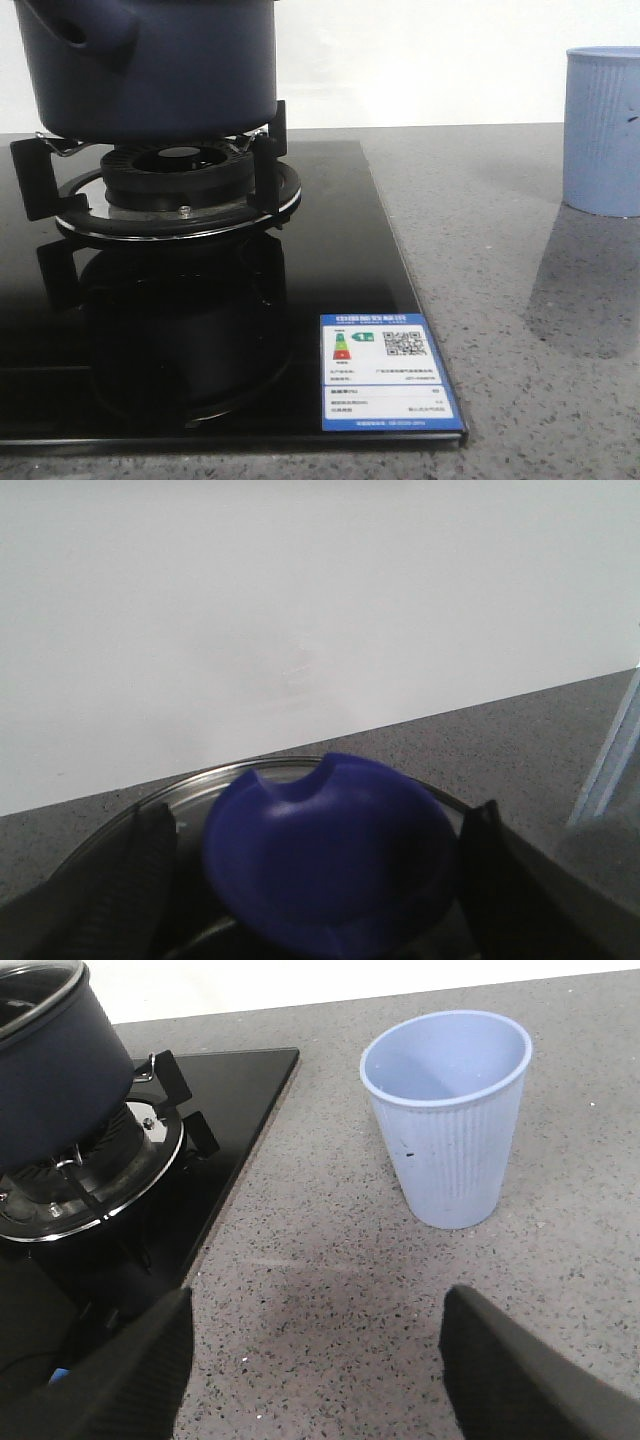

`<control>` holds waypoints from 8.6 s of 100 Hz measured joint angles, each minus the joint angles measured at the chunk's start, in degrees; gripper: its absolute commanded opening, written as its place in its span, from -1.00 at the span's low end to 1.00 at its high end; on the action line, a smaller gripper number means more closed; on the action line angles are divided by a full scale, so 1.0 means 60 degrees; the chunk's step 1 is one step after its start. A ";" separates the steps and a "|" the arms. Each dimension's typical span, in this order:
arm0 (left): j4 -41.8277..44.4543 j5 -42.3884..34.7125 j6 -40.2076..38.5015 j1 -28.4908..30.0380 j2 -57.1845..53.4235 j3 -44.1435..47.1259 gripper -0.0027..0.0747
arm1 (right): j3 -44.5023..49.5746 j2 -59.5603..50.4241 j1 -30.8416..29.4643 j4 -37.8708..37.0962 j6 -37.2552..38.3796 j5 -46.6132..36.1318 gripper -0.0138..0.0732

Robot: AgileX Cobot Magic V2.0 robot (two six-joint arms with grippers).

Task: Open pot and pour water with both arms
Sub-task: 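Close the left gripper on the blue lid knob, then lift the glass lid off the pot with the left gripper, then reach the right gripper to the light blue cup and grasp it, then lift the blue cup with the right gripper over the open pot, then tilt the blue cup with the right gripper to pour into the pot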

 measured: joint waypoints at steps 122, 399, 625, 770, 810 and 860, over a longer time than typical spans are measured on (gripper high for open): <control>0.0230 0.0193 0.0000 -0.0039 0.0058 -0.0273 0.11 | 0.0000 0.0000 0.0000 0.0000 0.0000 0.0155 0.40; 0.0471 0.1348 0.0000 0.2949 -0.3467 -0.0273 0.11 | -0.0058 0.9005 0.1514 0.0267 -0.1045 -0.8711 0.14; 0.0493 0.1563 0.0000 0.2949 -0.3467 -0.0273 0.11 | -1.0597 1.2858 0.6181 -1.1901 -0.1060 -0.0575 0.07; 0.0493 0.1563 0.0000 0.2949 -0.3467 -0.0273 0.11 | -1.0622 1.2858 0.6242 -1.7085 -0.1066 -0.2458 0.07; 0.0493 0.1563 0.0000 0.2949 -0.3467 -0.0273 0.11 | -1.0622 1.2858 0.6242 -1.7906 -0.1081 -0.3128 0.07; 0.0493 0.1563 0.0000 0.2949 -0.3467 -0.0273 0.11 | -1.0622 1.2858 0.6242 -1.8113 -0.1081 -0.3342 0.07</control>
